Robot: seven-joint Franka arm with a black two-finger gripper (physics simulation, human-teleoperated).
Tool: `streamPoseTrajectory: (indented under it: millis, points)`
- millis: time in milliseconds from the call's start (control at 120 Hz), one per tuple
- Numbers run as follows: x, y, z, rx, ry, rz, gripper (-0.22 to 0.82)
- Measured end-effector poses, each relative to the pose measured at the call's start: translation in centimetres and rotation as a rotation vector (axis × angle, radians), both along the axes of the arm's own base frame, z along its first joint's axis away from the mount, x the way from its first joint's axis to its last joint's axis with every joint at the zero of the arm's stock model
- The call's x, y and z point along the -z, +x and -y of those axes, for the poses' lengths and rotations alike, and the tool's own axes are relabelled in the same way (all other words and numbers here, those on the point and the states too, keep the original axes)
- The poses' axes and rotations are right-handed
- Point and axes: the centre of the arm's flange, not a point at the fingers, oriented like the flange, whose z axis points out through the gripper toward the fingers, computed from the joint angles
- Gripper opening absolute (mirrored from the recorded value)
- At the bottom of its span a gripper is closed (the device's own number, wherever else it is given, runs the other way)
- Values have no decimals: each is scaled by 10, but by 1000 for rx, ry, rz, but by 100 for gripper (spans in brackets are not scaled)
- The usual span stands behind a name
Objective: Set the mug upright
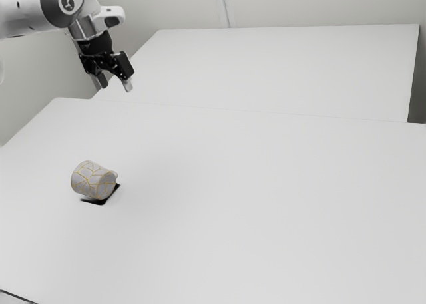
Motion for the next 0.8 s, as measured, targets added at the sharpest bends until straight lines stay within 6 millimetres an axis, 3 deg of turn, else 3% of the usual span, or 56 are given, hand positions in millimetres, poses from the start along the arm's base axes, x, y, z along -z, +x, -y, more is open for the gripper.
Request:
streamPoseTrajectory:
  millis: [133, 283, 342, 467, 633, 800]
  points:
    - [2, 2, -4, 1, -9, 8, 60]
    - [29, 4, -26, -50, -94, -34, 60]
    - [41, 4, -46, -90, -147, -58, 60]
    - [75, -2, -107, -192, -267, -120, 60]
    - [101, -21, -164, -223, -433, -158, 60]
    - [140, -42, -218, -247, -537, -204, 60]
